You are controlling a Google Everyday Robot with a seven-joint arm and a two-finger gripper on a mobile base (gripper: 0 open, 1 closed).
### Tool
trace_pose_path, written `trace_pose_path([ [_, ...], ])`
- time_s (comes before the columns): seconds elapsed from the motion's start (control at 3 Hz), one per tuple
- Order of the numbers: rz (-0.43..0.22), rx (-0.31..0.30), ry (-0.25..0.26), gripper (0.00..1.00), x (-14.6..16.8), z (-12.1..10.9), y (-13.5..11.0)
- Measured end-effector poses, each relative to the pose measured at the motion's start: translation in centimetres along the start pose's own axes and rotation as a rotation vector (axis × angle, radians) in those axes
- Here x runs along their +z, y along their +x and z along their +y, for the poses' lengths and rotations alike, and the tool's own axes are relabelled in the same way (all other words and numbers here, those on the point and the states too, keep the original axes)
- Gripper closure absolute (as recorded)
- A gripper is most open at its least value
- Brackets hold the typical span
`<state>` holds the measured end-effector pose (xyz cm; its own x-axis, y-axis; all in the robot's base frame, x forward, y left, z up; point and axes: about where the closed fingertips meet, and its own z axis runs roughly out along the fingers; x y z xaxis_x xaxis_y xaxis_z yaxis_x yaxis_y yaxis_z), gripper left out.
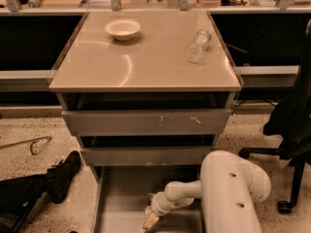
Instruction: Pick 7up can from bottom drawer and place on counter
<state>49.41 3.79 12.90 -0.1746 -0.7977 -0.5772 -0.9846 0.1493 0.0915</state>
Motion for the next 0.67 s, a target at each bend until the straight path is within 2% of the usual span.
trace_pose_path([
  [0.67, 0.000, 0.000, 0.000, 0.63, 0.00, 0.01, 0.00],
])
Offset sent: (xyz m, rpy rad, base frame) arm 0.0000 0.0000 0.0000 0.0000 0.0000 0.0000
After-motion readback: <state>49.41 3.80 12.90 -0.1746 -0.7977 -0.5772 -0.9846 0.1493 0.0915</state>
